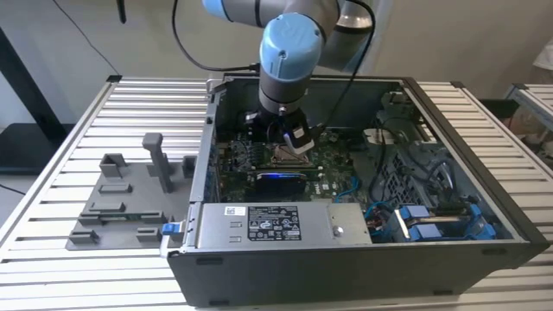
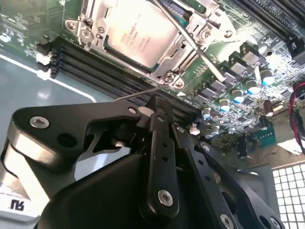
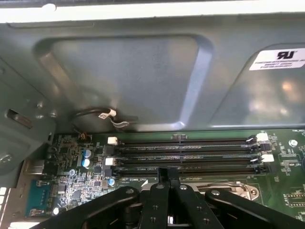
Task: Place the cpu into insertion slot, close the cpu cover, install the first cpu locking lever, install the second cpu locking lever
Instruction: 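Install the first cpu locking lever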
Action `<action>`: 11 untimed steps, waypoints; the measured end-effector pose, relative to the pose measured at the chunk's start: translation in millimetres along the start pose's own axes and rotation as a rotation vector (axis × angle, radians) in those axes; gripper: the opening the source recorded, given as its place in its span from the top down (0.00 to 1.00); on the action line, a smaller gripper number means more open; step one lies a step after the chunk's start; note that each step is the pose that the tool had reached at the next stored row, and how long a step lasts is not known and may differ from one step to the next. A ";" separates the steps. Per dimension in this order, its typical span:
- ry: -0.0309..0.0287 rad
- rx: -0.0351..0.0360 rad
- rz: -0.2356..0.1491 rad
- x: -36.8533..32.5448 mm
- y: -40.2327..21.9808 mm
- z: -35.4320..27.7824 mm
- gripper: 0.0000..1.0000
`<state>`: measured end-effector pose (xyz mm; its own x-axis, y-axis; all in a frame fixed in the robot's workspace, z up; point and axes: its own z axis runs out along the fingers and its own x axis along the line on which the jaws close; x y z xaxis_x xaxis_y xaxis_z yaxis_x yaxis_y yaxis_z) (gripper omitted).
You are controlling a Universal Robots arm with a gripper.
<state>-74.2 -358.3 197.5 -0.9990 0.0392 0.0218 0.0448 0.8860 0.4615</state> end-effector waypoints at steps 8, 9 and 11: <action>0.0165 0.0213 -0.017 0.0 -1.1 2.1 0.89; 0.0164 0.0245 -0.017 0.0 -1.4 2.6 0.89; 0.0164 0.0266 -0.017 0.0 -1.7 3.2 0.89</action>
<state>-74.2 -358.3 193.8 -0.9994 0.0167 0.0288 0.0276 0.8985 0.4381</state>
